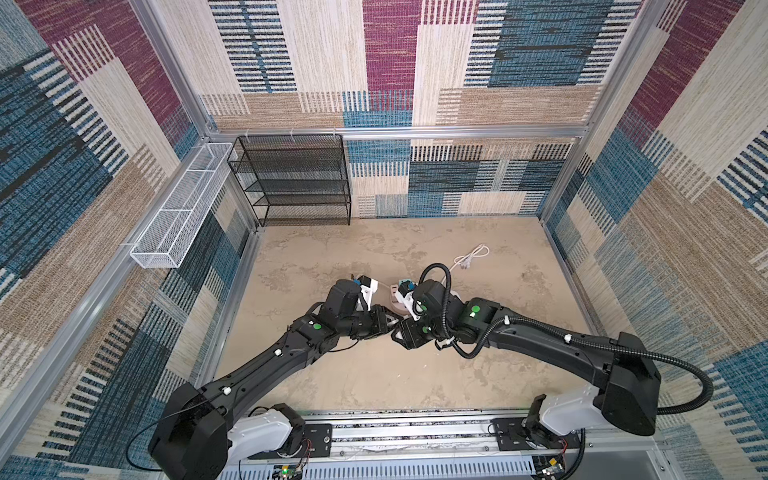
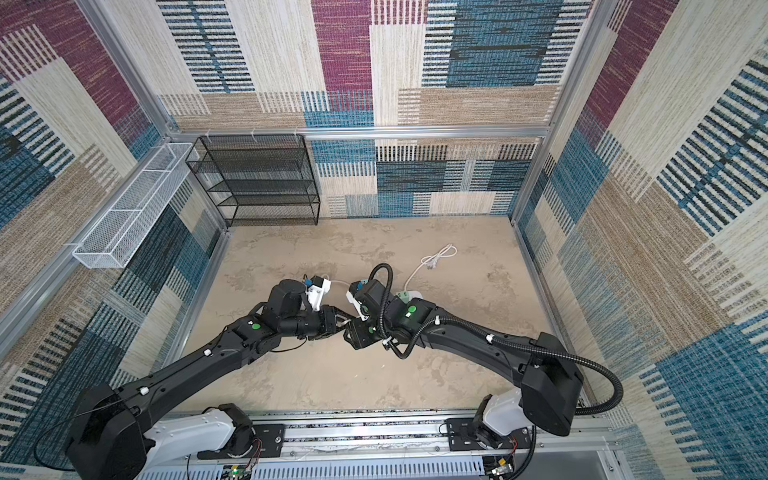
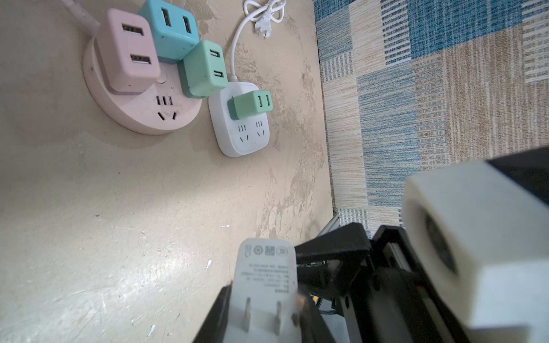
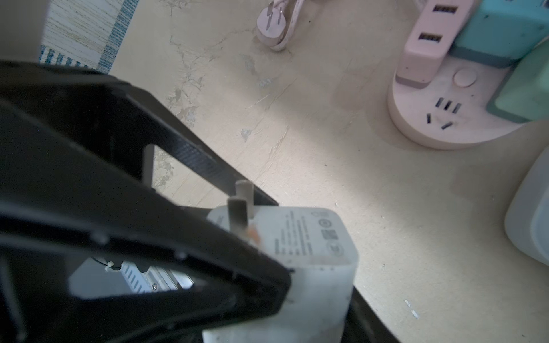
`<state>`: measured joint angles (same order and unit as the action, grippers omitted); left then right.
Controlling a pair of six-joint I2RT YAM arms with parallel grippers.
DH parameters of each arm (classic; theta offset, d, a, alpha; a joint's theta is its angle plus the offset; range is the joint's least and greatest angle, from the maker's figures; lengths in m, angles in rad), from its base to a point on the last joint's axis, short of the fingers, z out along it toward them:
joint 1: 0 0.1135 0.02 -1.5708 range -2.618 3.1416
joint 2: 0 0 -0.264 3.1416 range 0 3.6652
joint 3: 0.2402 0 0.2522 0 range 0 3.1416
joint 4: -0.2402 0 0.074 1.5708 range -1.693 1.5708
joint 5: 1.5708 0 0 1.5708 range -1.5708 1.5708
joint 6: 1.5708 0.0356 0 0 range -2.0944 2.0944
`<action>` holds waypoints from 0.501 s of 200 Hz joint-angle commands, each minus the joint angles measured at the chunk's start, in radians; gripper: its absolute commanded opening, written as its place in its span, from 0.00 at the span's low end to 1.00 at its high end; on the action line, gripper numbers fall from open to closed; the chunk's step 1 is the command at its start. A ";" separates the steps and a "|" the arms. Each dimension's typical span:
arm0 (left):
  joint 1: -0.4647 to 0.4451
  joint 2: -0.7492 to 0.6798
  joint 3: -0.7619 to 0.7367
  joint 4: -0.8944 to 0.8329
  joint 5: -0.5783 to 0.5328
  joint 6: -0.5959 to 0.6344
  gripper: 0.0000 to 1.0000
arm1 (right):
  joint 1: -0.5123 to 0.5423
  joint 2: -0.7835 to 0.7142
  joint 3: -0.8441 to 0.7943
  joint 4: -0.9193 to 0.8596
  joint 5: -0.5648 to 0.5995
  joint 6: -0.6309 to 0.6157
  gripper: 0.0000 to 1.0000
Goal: Insert the plug
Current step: 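Open the right gripper and regrasp the white charger at its other end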
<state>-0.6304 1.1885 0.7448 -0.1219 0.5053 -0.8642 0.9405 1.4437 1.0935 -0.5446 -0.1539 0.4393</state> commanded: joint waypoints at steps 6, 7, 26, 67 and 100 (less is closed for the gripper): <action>-0.007 0.015 0.000 -0.040 0.029 -0.018 0.00 | 0.000 0.011 0.024 0.132 0.069 -0.019 0.31; -0.007 0.015 0.000 -0.041 0.029 -0.018 0.00 | 0.000 0.011 0.024 0.130 0.070 -0.020 0.32; -0.004 0.029 0.022 -0.065 0.024 -0.013 0.00 | -0.002 0.000 0.028 0.104 0.098 -0.055 0.51; 0.014 0.064 0.124 -0.175 0.012 0.029 0.00 | -0.001 -0.146 -0.035 0.141 0.108 -0.150 0.96; 0.045 0.093 0.190 -0.238 0.029 0.026 0.00 | -0.002 -0.265 -0.108 0.182 0.190 -0.165 1.00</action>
<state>-0.6041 1.2663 0.8890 -0.2878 0.5076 -0.8597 0.9409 1.2366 1.0222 -0.4492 -0.0509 0.3077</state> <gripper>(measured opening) 0.344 0.999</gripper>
